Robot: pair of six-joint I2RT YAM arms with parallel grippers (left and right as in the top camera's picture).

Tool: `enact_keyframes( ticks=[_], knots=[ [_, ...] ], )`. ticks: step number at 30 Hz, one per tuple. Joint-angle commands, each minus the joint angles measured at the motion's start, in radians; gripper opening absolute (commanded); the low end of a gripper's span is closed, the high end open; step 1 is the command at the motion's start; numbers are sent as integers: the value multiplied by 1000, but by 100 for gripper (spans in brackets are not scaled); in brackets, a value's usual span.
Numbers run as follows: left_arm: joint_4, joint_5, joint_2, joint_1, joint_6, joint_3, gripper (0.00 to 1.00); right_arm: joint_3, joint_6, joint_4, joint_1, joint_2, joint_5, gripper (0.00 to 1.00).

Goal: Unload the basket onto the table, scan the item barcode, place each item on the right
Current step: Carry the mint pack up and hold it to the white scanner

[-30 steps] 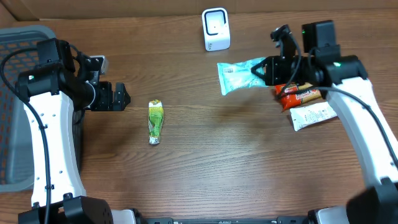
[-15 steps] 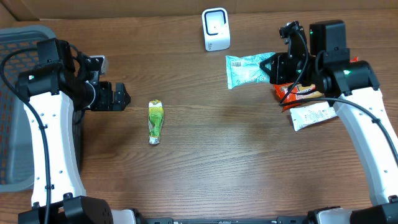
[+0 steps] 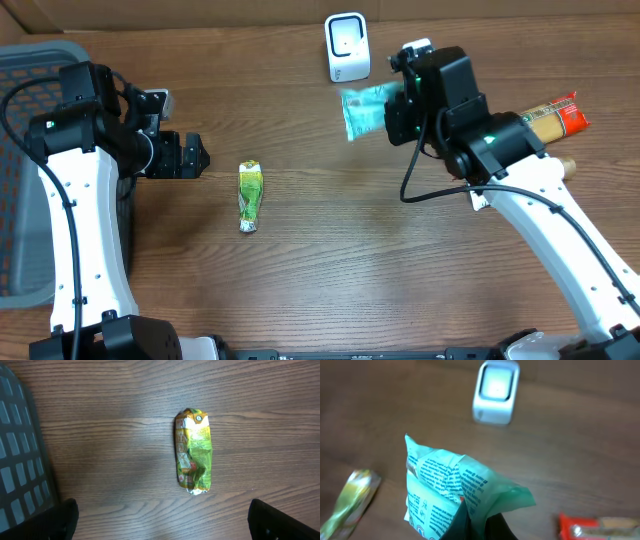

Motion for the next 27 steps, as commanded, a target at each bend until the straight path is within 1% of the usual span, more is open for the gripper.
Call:
enact_keyframes(
  ticks=[1, 3, 4, 6, 9, 11, 14, 18, 21, 23, 27],
  knots=[
    [2, 15, -7, -2, 22, 3, 100, 28, -76, 74, 18, 33, 223, 4],
    [2, 15, -7, -2, 22, 3, 99, 28, -179, 150, 30, 67, 312, 4],
    [2, 15, -7, -2, 22, 3, 100, 28, -237, 182, 34, 83, 327, 4],
    [2, 15, -7, -2, 22, 3, 99, 27, -458, 271, 35, 130, 327, 4],
    [2, 15, -7, -2, 22, 3, 100, 27, -722, 432, 34, 201, 327, 4],
    [2, 15, -7, -2, 22, 3, 100, 27, -854, 589, 34, 256, 340, 4],
    [2, 15, -7, -2, 22, 3, 100, 28, -1011, 849, 32, 342, 372, 4],
    [2, 15, -7, -2, 22, 3, 100, 36, -1301, 1300, 27, 512, 352, 4],
    [2, 15, -7, -2, 22, 3, 99, 95, -1412, 1526, 17, 651, 323, 4],
    [2, 15, -7, -2, 22, 3, 100, 151, -1450, 1540, 12, 723, 322, 4],
    [2, 15, -7, -2, 22, 3, 99, 232, -1451, 1447, -5, 809, 315, 4]
  ],
)
